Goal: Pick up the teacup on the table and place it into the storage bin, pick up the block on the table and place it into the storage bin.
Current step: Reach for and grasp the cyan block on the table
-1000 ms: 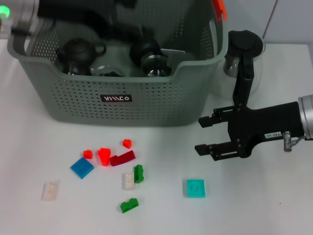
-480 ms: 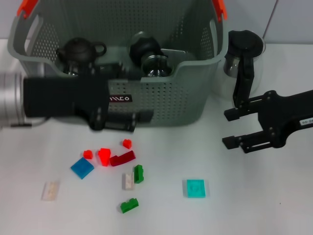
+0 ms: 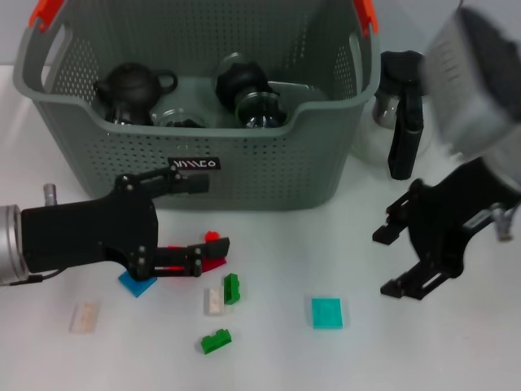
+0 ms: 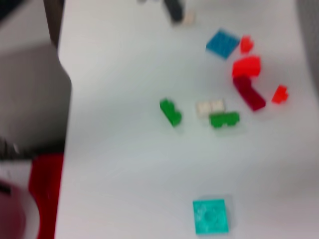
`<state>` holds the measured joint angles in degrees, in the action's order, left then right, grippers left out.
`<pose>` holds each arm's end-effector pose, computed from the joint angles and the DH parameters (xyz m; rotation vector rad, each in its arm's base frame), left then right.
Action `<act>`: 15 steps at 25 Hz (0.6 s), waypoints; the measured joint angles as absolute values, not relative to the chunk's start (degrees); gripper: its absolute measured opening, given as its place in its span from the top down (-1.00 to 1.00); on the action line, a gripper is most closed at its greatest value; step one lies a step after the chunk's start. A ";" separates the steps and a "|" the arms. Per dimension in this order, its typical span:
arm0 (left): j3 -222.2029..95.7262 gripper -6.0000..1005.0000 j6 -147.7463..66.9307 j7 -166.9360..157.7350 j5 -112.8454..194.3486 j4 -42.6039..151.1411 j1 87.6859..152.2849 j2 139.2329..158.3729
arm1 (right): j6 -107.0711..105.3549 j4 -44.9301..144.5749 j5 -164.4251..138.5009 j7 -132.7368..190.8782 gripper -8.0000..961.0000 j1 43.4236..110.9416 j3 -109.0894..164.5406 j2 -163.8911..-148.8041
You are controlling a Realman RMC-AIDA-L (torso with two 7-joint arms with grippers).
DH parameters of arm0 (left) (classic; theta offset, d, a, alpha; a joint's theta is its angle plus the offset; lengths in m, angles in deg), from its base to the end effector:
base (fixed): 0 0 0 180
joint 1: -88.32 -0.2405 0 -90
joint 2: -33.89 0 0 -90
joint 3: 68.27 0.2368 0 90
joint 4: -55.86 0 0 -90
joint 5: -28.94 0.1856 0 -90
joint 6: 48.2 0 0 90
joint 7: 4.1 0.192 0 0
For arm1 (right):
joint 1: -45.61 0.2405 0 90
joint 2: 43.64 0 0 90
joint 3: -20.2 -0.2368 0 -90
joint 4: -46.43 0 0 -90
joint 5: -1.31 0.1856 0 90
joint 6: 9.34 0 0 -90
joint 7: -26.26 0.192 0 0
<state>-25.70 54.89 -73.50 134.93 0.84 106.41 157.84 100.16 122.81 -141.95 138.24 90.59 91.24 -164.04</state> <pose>-0.1943 0.2646 -0.0086 -2.7193 -0.2072 -0.8605 0.1401 0.3019 -0.0299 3.0419 -0.0857 0.5643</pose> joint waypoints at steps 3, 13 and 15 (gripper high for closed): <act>-27.27 -0.70 54.83 -73.57 135.00 1.72 106.24 157.79 | 96.29 122.19 -142.33 140.70 -0.53 91.28 98.90 -164.16; -34.68 -0.69 55.41 -70.81 135.67 7.28 105.71 156.36 | 84.88 121.56 -139.97 143.31 -0.74 89.37 114.49 -164.30; -34.68 -0.69 55.44 -70.80 135.70 7.32 105.69 156.35 | 82.87 119.80 -139.76 143.36 -0.75 89.55 116.35 -164.33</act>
